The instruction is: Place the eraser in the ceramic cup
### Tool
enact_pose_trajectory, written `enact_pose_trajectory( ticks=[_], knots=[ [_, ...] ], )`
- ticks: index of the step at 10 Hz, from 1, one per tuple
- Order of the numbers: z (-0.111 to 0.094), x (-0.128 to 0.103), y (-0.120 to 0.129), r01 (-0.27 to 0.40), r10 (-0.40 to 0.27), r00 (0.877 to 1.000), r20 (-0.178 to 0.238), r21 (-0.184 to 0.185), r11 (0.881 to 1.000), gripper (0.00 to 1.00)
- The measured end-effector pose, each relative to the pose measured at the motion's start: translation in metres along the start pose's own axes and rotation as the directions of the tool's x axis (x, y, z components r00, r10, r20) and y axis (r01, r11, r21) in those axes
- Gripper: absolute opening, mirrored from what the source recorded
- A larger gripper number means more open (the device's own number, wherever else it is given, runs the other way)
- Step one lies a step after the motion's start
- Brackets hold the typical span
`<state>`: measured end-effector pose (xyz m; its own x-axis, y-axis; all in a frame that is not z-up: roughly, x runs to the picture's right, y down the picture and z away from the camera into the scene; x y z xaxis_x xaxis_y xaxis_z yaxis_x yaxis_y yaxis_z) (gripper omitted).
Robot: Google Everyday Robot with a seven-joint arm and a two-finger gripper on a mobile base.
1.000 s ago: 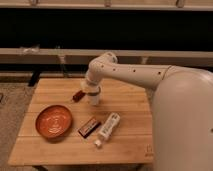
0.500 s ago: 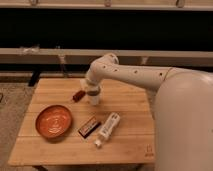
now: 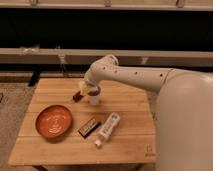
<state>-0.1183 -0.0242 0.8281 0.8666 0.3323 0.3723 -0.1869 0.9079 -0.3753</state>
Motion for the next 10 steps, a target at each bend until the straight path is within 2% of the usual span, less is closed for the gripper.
enact_pose_trajectory(
  ticks=[5, 10],
  knots=[
    [-0.0008, -0.0001, 0.0053, -0.011, 0.011, 1.0, 0.007, 0.0, 1.0, 0.7],
    [0.0006, 0.0068, 0.0087, -0.026, 0.026, 1.0, -0.011, -0.007, 1.0, 0.7]
  ],
)
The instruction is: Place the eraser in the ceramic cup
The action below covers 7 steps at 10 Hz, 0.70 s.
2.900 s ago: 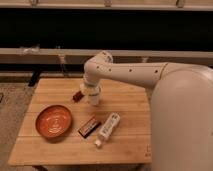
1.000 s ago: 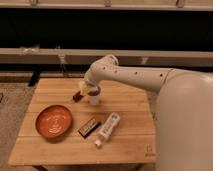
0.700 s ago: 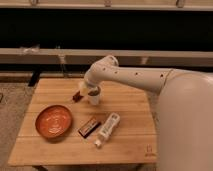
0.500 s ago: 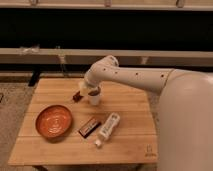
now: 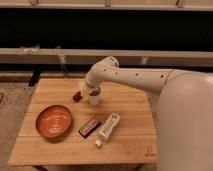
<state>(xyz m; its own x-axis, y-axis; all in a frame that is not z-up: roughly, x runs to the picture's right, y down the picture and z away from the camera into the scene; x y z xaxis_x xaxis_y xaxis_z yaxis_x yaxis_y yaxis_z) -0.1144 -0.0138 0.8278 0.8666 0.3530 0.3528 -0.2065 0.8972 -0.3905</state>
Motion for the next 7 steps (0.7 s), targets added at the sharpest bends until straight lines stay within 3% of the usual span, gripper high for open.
enact_pose_trajectory(
  ticks=[7],
  knots=[
    [-0.005, 0.018, 0.033, -0.068, 0.067, 0.997, -0.029, -0.037, 0.997, 0.7]
  ],
)
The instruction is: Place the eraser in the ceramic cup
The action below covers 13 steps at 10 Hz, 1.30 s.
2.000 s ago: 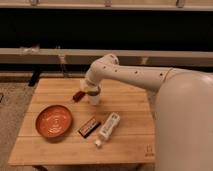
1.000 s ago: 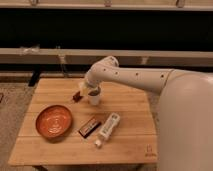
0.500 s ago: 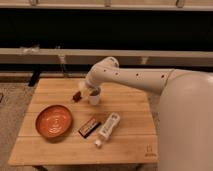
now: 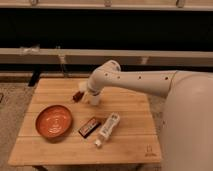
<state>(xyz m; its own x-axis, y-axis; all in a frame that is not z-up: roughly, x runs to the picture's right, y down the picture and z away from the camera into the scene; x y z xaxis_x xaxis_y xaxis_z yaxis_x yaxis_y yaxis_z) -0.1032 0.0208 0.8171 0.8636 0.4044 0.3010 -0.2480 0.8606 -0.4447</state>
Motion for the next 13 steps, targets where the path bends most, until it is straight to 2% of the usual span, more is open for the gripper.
enact_pose_trajectory(
  ticks=[4, 9, 13],
  knots=[
    [0.007, 0.005, 0.013, -0.028, 0.028, 1.0, 0.008, -0.025, 0.999, 0.7],
    [0.004, 0.002, 0.027, -0.047, 0.048, 0.999, 0.019, -0.05, 0.998, 0.7],
    [0.005, 0.007, 0.048, -0.077, 0.078, 0.997, 0.005, -0.088, 0.993, 0.7]
  ],
)
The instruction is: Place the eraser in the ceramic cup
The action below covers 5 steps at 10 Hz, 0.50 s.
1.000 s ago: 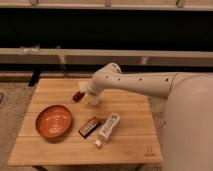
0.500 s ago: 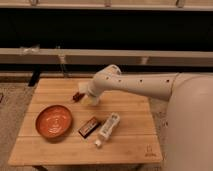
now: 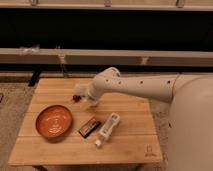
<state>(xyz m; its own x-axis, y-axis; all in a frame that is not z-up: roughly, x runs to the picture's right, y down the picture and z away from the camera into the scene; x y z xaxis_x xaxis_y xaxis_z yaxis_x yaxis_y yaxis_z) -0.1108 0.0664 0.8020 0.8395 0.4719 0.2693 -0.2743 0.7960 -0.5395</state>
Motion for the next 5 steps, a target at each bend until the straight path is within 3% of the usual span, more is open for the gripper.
enact_pose_trajectory(
  ticks=[5],
  knots=[
    [-0.001, 0.0083, 0.0115, -0.027, 0.027, 0.999, -0.021, -0.019, 0.999, 0.7]
  ],
)
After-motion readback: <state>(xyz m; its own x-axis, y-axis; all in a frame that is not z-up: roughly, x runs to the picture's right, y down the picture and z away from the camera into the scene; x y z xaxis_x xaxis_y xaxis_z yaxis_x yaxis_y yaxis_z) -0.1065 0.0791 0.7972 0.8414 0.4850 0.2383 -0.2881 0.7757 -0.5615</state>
